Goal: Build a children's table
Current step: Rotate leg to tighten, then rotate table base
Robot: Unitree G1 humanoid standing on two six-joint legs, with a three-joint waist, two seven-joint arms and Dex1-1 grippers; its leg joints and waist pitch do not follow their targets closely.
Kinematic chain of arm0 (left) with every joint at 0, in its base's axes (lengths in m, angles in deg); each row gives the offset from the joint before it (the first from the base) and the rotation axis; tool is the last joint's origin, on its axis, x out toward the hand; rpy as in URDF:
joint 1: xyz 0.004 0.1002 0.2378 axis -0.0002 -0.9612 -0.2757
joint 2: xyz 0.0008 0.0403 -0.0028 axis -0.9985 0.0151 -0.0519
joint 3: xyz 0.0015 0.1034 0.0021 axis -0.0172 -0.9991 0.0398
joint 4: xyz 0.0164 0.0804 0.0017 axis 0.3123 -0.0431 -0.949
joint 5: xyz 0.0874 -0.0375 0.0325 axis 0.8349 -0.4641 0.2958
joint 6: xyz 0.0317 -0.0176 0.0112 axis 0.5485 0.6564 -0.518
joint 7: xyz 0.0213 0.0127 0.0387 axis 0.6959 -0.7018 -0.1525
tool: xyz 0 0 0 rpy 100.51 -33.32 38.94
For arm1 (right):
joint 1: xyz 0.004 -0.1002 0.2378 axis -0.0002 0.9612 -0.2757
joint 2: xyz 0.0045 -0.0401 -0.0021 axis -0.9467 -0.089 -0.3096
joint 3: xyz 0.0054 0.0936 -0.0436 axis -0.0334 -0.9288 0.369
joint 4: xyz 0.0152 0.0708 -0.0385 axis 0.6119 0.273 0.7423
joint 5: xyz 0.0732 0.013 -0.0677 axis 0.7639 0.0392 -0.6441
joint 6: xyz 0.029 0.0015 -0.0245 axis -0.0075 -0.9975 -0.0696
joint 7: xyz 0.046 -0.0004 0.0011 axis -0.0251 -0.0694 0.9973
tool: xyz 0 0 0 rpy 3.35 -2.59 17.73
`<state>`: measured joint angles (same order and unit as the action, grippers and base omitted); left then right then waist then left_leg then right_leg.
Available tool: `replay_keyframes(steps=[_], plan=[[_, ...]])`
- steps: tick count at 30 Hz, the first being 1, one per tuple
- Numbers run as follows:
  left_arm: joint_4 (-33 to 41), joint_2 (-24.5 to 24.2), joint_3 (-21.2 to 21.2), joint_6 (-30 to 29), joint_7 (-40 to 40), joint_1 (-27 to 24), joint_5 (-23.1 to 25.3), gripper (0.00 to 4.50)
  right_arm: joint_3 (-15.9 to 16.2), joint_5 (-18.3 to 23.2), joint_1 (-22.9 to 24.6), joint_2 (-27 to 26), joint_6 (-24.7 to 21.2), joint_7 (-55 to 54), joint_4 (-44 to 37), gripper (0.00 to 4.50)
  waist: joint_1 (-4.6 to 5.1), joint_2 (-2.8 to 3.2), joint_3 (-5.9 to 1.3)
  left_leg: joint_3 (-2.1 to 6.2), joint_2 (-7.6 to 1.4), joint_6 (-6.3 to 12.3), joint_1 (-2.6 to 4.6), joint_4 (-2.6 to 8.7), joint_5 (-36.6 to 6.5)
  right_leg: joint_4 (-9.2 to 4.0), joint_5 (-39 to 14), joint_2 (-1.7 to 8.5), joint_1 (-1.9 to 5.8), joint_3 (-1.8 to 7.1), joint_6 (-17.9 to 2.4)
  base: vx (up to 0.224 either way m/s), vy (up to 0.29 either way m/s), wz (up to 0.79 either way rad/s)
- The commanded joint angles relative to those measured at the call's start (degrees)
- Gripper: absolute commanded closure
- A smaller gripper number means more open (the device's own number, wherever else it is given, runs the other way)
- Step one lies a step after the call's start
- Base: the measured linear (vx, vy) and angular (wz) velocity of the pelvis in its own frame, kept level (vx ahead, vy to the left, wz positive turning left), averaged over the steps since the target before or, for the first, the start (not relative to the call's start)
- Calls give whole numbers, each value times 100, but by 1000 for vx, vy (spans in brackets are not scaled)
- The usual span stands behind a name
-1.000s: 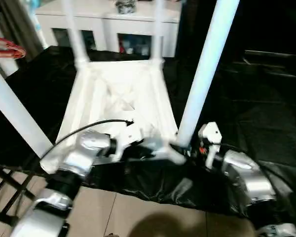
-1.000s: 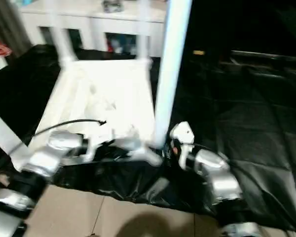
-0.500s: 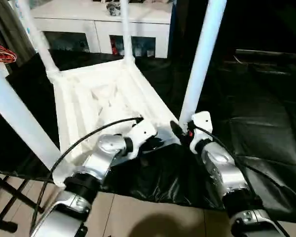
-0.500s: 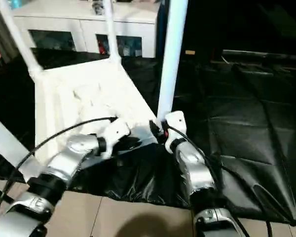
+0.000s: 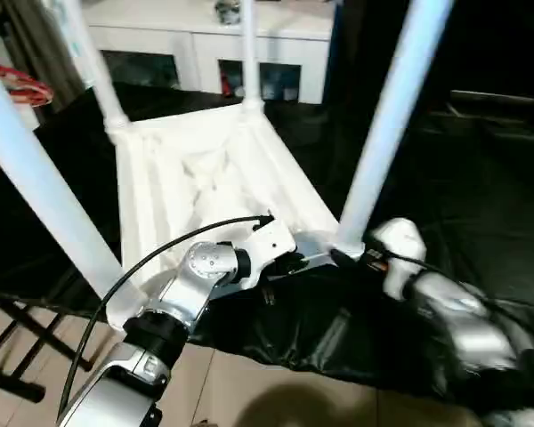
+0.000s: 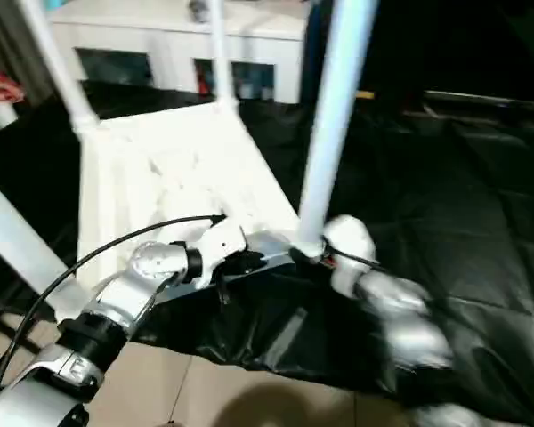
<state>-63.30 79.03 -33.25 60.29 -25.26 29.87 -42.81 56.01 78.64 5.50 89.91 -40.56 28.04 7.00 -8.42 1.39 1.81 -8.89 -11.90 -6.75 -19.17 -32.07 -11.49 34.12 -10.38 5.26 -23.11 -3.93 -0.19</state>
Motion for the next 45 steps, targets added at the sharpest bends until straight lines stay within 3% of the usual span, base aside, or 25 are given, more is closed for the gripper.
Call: replay_keyframes(steps=[1, 6, 7, 8, 9, 12, 14, 17, 21, 23, 24, 25, 26, 27, 29, 30, 34, 35, 38, 45], plan=[[-55, -41, 14, 272, -46, 99, -41, 450, -110, 138, 142, 179, -120, 334, -102, 88, 12, -168, -265, -81, -45, 686, -126, 309, -799, -428, -1277, 233, 337, 208, -921, 0, 0, 0], [-82, -120, 21, 432, -50, 82, -83, 450, -186, 555, 475, 561, -390, 872, -541, 88, 3, -175, -256, -76, -44, 714, -138, 310, -830, -453, -1513, 248, 335, 195, -840, 0, 0, 0], [-81, -120, 21, 433, -49, 82, -83, 450, -184, 559, 478, 564, -394, 877, -545, 88, -2, -199, -252, -71, -42, 719, -146, 311, -833, -452, -1602, 242, 345, 191, -793, 0, 0, 0], [-35, -103, 91, 373, -62, 61, -174, 406, -128, 640, 569, 610, -484, 1004, -721, 84, 3, -198, -250, -76, -52, 716, -132, 313, -849, -459, -1622, 243, 326, 194, -791, 0, 0, 0], [51, -91, 157, 300, -115, 29, -274, 395, -69, 735, 666, 638, -606, 1139, -943, 84, 4, -238, -248, -80, -49, 733, -140, 309, -849, -461, -1643, 241, 331, 191, -776, 0, 0, 0], [534, -77, 345, -88, -232, -175, -593, 389, 98, 892, 716, 528, -839, 1274, -1348, 84, -8, -236, -246, -64, -78, 735, -158, 319, -771, -430, -1544, 267, 334, 195, -866, 0, 0, 0], [761, -83, 397, -165, -206, -288, -673, 358, 128, 930, 635, 392, -873, 1204, -1388, 84, 5, -205, -250, -63, -100, 686, -144, 322, -783, -416, -1430, 262, 303, 195, -988, 0, 0, 0], [1453, -103, 553, -424, -55, -672, -900, 353, 144, 1034, 480, 141, -964, 1015, -1420, 84, 21, -212, -273, -54, -122, 654, -140, 292, -608, -324, -810, 258, 317, 197, -1189, 0, 0, 0], [2363, -173, 702, -806, 171, -1358, -1047, 314, 159, 1018, 232, -156, -1021, 695, -1351, 84, 20, -184, -309, -64, -100, 800, -159, 215, -135, -226, 52, 226, 316, 201, -1394, 0, 0, 0], [3030, -241, 761, -1063, 285, -1925, -1136, 305, 165, 1078, 80, -316, -1130, 586, -1319, 84, 30, -205, -301, -66, -107, 840, -182, 219, -98, -205, 142, 232, 325, 194, -1440, 0, 0, 0], [3057, -243, 762, -1072, 288, -1948, -1142, 289, 167, 1077, 73, -321, -1132, 582, -1315, 84, 49, -212, -274, -69, -109, 846, -204, 237, -187, -225, -39, 241, 330, 191, -1412, 0, 0, 0], [3501, -279, 781, -1208, 336, -2308, -1232, 275, 189, 1062, -25, -399, -1172, 538, -1247, 84, 41, -212, -278, -90, -117, 812, -154, 230, -300, -249, -246, 227, 296, 199, -1384, 0, 0, 0], [3745, -285, 794, -1322, 366, -2479, -1304, 275, 206, 1023, -78, -436, -1153, 519, -1180, 84, 41, -198, -273, -84, -125, 794, -160, 239, -340, -249, -297, 232, 297, 203, -1391, 0, 0, 0], [3906, -289, 799, -1402, 389, -2586, -1352, 267, 216, 999, -105, -456, -1141, 511, -1142, 84, 47, -206, -217, -91, -127, 742, -174, 272, -528, -289, -580, 221, 277, 202, -1336, 0, 0, 0], [4213, -316, 779, -1484, 362, -2800, -1474, 252, 228, 934, -202, -518, -1073, 447, -985, 84, 38, -197, -203, -100, -125, 626, -134, 290, -774, -334, -937, 220, 254, 217, -1246, 0, 0, 0], [4417, -348, 756, -1533, 354, -2931, -1541, 243, 236, 863, -280, -560, -995, 341, -859, 84, 40, -221, -165, -104, -125, 559, -138, 312, -936, -358, -1163, 226, 241, 223, -1190, 0, 0, 0], [5104, -463, 745, -1749, 253, -3392, -1895, 226, 91, 481, -768, -791, -601, -523, -68, 84, 69, -241, -141, -101, -97, 362, -153, 346, -1014, -391, -1595, 231, 233, 234, -969, 0, 0, 0], [5263, -559, 737, -1856, 182, -3521, -1940, 212, 11, 471, -912, -863, -640, -761, 135, 84, 73, -263, -139, -97, -95, 346, -163, 346, -997, -380, -1622, 226, 238, 230, -945, 0, 0, 0], [5596, -958, 776, -2168, -102, -3843, -2098, 189, -106, 371, -1250, -1001, -571, -1305, 632, 84, 94, -236, -132, -96, -83, 311, -142, 353, -985, -371, -1641, 199, 213, 235, -907, 0, 0, 0], [6126, -1999, 1292, -2877, -773, -4368, -2791, 134, -187, 104, -1920, -1107, -283, -2132, 1717, 84, 124, -268, -138, -124, -52, 321, -112, 315, -675, -259, -881, 145, 207, 230, -1064, 0, 0, 0]])
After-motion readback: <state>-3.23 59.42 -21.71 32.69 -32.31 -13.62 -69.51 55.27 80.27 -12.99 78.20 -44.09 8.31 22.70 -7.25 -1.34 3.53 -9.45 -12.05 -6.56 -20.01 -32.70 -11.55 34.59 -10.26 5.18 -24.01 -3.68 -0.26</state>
